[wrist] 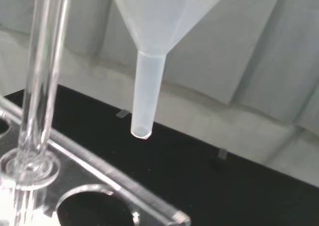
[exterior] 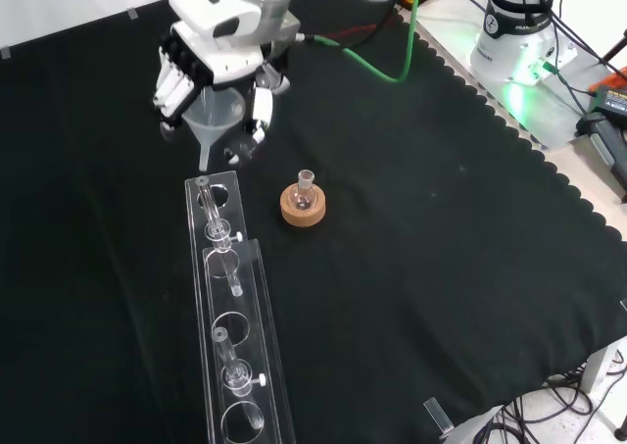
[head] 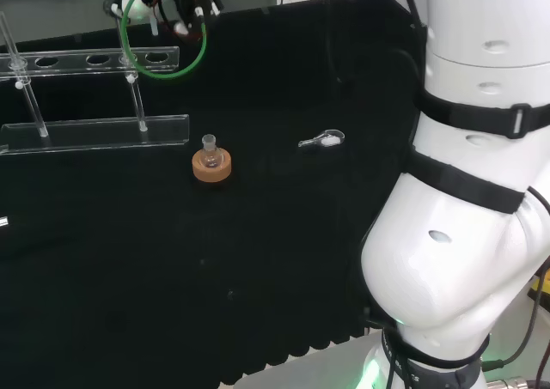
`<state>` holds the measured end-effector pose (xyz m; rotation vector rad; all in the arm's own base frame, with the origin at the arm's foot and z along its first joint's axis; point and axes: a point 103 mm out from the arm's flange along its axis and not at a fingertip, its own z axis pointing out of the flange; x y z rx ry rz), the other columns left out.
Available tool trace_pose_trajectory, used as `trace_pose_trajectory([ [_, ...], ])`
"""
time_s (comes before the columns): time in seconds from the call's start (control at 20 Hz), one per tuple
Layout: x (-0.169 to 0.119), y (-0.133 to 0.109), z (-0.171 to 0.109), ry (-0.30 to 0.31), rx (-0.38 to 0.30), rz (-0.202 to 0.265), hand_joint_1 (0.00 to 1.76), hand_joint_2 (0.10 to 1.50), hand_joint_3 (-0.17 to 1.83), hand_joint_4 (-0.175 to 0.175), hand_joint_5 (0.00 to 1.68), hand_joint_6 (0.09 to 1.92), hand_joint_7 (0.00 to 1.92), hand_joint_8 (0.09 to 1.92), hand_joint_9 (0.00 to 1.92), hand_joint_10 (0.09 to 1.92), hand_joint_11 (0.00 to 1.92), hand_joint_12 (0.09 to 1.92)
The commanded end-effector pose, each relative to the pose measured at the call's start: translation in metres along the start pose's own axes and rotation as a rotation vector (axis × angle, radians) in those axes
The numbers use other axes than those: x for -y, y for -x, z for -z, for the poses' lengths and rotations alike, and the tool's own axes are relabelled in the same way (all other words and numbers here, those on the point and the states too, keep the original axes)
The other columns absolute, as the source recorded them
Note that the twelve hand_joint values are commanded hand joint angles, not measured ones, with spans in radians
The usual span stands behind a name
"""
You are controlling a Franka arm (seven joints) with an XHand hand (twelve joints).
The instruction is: Pick up the funnel from the transparent funnel stand.
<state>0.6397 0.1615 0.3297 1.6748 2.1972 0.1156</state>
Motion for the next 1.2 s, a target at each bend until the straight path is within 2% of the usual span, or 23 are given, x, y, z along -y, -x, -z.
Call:
trace_pose_trajectory([
  [0.05,0.019,0.037,0.092,0.022,0.043,-0.030,1.21,0.66,0.69,-0.175,1.23,0.77,1.41,1.24,1.92,1.10,1.92,1.33],
  [0.15,0.028,0.043,0.125,0.046,0.044,-0.063,1.21,0.64,0.71,-0.175,1.23,0.77,1.42,1.24,1.92,1.11,1.92,1.34],
  [0.25,0.039,0.046,0.143,0.043,0.034,-0.077,1.21,0.63,0.72,-0.175,1.24,0.77,1.43,1.24,1.92,1.11,1.92,1.34],
  [0.35,0.063,0.051,0.156,0.029,0.003,-0.091,1.21,0.63,0.73,-0.175,1.24,0.77,1.43,1.24,1.92,1.12,1.92,1.35],
  [0.4,0.071,0.052,0.158,0.024,-0.007,-0.085,1.21,0.63,0.73,-0.175,1.24,0.77,1.43,1.24,1.92,1.12,1.92,1.35],
  [0.5,0.101,0.052,0.162,0.007,-0.067,-0.021,1.21,0.63,0.74,-0.175,1.24,0.77,1.43,1.24,1.92,1.12,1.92,1.35],
  [0.6,0.117,0.053,0.163,-0.013,-0.088,0.015,1.21,0.62,0.74,-0.175,1.24,0.77,1.44,1.23,1.92,1.12,1.92,1.36],
  [0.7,0.146,0.048,0.167,-0.046,-0.141,0.061,1.21,0.62,0.75,-0.175,1.25,0.76,1.44,1.23,1.92,1.13,1.92,1.36],
  [0.8,0.159,0.041,0.170,-0.039,-0.169,0.063,1.21,0.61,0.76,-0.175,1.25,0.76,1.44,1.23,1.92,1.13,1.92,1.37],
  [0.95,0.173,0.026,0.175,0.000,-0.214,0.037,1.21,0.61,0.76,-0.175,1.25,0.76,1.44,1.23,1.92,1.13,1.92,1.37],
  [1.2,0.181,-0.009,0.183,0.020,-0.213,0.030,1.21,0.61,0.76,-0.175,1.25,0.76,1.44,1.23,1.92,1.13,1.92,1.37],
])
